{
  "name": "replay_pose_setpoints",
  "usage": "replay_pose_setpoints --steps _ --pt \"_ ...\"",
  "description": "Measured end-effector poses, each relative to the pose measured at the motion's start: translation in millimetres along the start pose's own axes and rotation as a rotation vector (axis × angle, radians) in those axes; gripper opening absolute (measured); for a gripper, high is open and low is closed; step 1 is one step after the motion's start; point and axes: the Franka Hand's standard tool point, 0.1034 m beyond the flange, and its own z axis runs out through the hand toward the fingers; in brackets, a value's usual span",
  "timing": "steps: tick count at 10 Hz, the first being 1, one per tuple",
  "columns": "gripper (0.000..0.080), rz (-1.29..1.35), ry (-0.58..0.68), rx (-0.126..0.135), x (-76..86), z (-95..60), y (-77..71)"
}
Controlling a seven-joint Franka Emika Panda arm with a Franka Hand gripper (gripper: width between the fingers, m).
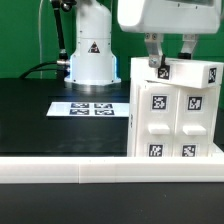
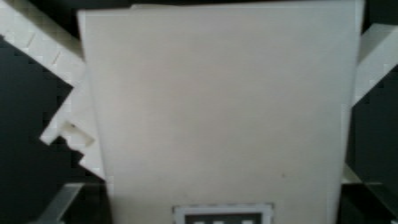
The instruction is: Assemble cabinet
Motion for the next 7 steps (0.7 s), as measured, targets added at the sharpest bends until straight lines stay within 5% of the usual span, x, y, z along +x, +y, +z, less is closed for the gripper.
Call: replay_pose_setpoints --steps 7 --pt "0.0557 0.466 0.027 0.007 1.8 0.2 -1.3"
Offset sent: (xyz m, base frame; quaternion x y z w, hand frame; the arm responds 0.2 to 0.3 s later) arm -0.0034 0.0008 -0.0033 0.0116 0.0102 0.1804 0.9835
